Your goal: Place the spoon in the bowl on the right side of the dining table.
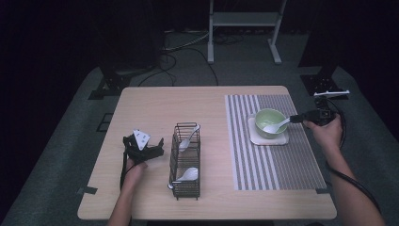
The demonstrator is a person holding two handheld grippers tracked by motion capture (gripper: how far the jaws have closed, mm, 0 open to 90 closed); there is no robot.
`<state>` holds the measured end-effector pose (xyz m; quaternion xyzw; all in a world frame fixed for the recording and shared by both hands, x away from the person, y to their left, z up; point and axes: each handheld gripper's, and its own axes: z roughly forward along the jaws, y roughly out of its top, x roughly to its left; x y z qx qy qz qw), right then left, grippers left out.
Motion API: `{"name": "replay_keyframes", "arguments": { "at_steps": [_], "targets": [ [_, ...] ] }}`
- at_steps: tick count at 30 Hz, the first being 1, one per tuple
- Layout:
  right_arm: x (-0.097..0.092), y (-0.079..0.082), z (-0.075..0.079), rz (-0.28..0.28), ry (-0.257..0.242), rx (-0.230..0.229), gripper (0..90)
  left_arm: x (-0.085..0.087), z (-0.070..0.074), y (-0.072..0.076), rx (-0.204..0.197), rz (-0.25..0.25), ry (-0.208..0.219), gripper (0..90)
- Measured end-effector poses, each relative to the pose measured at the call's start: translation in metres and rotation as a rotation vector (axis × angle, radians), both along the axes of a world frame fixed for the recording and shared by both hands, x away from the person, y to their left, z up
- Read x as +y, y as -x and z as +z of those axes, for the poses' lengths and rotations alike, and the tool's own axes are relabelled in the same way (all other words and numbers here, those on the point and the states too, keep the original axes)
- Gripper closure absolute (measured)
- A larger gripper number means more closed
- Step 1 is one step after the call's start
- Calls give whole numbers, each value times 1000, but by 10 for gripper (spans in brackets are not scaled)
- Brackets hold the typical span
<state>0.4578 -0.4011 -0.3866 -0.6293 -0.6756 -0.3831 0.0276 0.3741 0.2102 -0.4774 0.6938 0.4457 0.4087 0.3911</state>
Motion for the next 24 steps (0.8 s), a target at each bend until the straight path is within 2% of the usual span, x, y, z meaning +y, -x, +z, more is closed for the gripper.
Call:
{"name": "replay_keyframes", "arguments": {
  "at_steps": [12,24],
  "targets": [
    [-5,0,-14,-16,-7,28,710,1,0,0,5,-1,6,12],
    [-8,8,-24,-23,-23,25,654,0,0,0,0,-3,-2,11]
  ]
}}
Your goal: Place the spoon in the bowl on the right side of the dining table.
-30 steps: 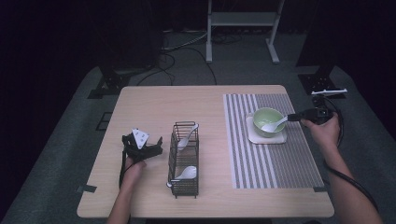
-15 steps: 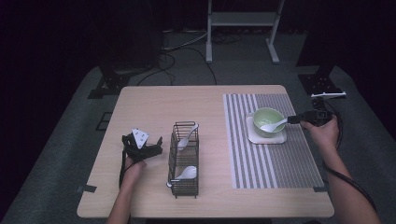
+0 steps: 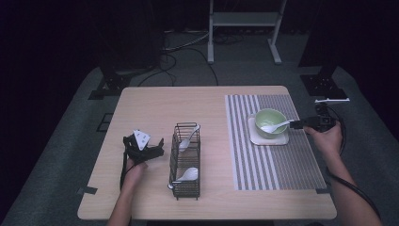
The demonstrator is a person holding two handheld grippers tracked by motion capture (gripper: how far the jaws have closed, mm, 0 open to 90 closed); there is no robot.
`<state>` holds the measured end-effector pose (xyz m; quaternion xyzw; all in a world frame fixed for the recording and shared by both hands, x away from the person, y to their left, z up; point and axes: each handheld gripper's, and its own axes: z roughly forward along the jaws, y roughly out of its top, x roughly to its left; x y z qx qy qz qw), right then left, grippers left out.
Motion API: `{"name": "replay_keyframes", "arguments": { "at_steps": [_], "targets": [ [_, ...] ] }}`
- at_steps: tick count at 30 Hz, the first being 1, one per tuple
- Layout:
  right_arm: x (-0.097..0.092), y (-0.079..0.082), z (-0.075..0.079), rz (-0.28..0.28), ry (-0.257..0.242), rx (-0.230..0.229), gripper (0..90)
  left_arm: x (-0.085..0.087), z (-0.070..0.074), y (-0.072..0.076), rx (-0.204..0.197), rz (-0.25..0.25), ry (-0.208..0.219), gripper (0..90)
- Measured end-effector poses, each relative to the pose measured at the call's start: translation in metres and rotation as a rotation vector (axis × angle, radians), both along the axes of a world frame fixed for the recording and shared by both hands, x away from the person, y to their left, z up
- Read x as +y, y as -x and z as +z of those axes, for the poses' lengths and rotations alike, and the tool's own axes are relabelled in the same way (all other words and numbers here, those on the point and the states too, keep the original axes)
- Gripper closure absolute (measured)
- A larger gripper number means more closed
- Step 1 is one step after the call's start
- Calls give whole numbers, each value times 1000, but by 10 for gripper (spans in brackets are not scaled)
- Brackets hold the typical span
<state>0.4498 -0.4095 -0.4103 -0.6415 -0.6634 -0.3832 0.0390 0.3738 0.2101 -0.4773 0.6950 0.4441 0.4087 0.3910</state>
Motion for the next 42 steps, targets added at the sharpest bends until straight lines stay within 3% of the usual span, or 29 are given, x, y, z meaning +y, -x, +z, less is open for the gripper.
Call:
{"name": "replay_keyframes", "arguments": {
  "at_steps": [27,42],
  "targets": [
    [10,18,-13,46,20,-25,416,0,0,0,-5,1,1,11],
    [21,31,-13,86,21,-47,386,0,0,0,-6,2,1,11]
  ]
}}
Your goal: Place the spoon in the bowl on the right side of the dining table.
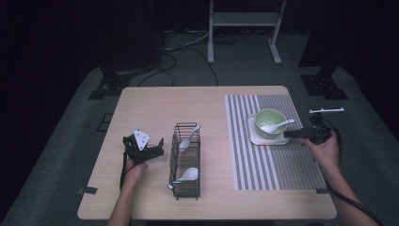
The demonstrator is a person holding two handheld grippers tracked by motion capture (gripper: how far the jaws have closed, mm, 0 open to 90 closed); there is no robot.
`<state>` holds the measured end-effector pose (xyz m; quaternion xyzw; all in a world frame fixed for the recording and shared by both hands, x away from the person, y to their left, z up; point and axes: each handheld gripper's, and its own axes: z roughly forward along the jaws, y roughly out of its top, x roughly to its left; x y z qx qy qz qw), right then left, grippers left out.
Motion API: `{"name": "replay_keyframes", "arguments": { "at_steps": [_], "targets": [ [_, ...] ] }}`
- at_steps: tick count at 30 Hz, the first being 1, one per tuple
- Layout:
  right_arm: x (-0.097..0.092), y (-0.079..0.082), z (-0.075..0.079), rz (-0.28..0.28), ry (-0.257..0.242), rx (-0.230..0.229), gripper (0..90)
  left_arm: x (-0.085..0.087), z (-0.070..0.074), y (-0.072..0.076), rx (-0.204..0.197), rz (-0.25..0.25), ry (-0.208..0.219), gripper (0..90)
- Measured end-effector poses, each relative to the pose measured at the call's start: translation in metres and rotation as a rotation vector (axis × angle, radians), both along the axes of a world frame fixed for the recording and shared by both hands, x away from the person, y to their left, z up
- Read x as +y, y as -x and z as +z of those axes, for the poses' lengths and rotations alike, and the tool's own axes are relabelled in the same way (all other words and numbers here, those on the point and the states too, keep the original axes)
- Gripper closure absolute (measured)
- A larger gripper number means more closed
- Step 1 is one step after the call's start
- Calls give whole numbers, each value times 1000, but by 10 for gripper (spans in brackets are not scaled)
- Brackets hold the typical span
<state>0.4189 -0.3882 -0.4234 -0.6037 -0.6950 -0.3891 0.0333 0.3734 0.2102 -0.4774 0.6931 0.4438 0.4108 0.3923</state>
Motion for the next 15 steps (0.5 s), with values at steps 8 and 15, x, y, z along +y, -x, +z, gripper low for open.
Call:
{"name": "replay_keyframes", "arguments": {
  "at_steps": [8,15],
  "targets": [
    [9,7,-2,27,12,-9,386,0,0,0,0,0,3,11],
    [15,13,-3,49,17,-13,385,0,0,0,0,0,2,11]
  ]
}}
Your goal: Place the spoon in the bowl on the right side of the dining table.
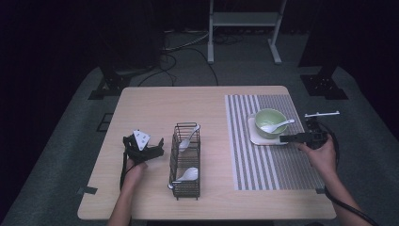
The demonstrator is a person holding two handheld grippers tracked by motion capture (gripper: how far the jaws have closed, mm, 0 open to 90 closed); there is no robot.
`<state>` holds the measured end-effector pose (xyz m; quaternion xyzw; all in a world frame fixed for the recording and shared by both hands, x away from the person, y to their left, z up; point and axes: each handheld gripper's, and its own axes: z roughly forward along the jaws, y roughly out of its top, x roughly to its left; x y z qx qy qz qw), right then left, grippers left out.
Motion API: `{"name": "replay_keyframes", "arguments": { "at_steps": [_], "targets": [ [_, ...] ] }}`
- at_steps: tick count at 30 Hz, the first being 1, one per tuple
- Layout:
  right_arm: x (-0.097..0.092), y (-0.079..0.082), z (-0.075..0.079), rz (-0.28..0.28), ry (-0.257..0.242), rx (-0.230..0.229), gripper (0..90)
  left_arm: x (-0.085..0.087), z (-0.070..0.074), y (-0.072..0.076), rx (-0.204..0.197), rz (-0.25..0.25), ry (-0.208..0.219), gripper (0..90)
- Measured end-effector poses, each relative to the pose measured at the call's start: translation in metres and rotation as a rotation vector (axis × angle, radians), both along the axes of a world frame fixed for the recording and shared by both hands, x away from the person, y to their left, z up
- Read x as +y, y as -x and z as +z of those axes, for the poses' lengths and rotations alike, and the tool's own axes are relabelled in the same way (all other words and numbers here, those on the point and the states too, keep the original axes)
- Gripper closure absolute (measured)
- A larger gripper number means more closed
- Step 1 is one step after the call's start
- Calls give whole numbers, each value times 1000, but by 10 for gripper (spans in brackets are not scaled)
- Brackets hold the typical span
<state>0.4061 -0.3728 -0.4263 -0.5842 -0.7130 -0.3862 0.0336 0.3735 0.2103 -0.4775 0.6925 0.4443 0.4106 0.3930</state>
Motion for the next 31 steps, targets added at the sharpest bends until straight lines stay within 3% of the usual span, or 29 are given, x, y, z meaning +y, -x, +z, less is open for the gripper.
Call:
{"name": "replay_keyframes", "arguments": {
  "at_steps": [18,31],
  "targets": [
    [15,17,-3,55,-18,-18,386,0,0,0,3,1,-4,11],
    [35,39,-6,115,-48,-69,387,0,0,0,5,-2,-4,11]
  ]
}}
